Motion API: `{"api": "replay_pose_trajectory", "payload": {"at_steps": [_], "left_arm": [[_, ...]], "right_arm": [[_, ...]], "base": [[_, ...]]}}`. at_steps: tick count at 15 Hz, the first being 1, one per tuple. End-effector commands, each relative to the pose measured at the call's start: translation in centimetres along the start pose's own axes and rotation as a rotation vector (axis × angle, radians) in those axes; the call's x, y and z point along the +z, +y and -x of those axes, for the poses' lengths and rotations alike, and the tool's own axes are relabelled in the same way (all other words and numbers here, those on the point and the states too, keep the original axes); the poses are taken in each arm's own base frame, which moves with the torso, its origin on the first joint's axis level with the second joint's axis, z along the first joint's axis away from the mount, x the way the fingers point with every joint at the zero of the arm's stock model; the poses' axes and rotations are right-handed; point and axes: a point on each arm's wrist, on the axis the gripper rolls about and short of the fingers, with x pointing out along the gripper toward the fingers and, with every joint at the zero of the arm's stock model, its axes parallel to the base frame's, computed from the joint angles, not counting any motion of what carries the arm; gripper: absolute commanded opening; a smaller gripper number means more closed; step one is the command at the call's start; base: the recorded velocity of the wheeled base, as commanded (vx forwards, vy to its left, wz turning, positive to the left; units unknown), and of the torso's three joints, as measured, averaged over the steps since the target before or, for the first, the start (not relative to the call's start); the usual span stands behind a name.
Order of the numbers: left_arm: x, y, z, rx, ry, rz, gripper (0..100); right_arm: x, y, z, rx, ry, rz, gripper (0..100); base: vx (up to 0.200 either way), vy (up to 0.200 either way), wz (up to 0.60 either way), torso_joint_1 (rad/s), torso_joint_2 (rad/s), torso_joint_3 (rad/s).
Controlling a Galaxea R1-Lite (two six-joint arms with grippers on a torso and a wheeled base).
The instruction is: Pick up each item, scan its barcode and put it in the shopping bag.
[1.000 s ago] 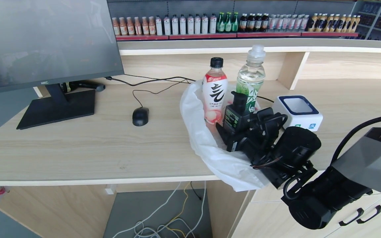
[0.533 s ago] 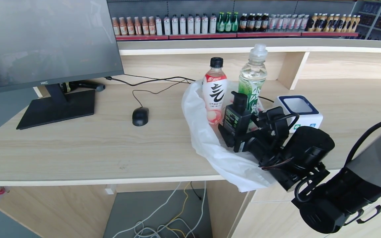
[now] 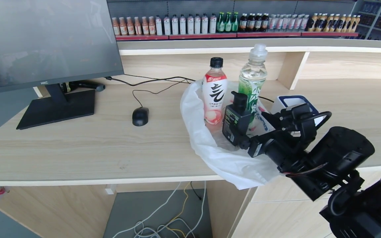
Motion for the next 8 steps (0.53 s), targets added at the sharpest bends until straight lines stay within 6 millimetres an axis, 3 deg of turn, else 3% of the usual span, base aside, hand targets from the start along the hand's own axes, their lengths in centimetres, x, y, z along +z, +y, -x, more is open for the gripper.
{"api": "replay_pose_trajectory", "payload": {"at_steps": [1,4,8], "left_arm": [[0.0,0.0,0.0,0.0,0.0,0.0,100],[0.0,0.0,0.0,0.0,0.0,-0.001,100],[0.0,0.0,0.0,0.0,0.0,-0.003,100]], "right_arm": [[2.3,-0.6,2.1,-0.006,-0.047,-0.005,100],[5.0,-1.9,8.8,-0.013,-0.08,-0.013,100],[5.5,-2.9,16.1,-0.02,-0.098,-0.022,100]], "base": [[0.0,0.0,0.0,0.0,0.0,0.0],[0.0,0.0,0.0,0.0,0.0,0.0],[0.0,0.0,0.0,0.0,0.0,0.0]]}}
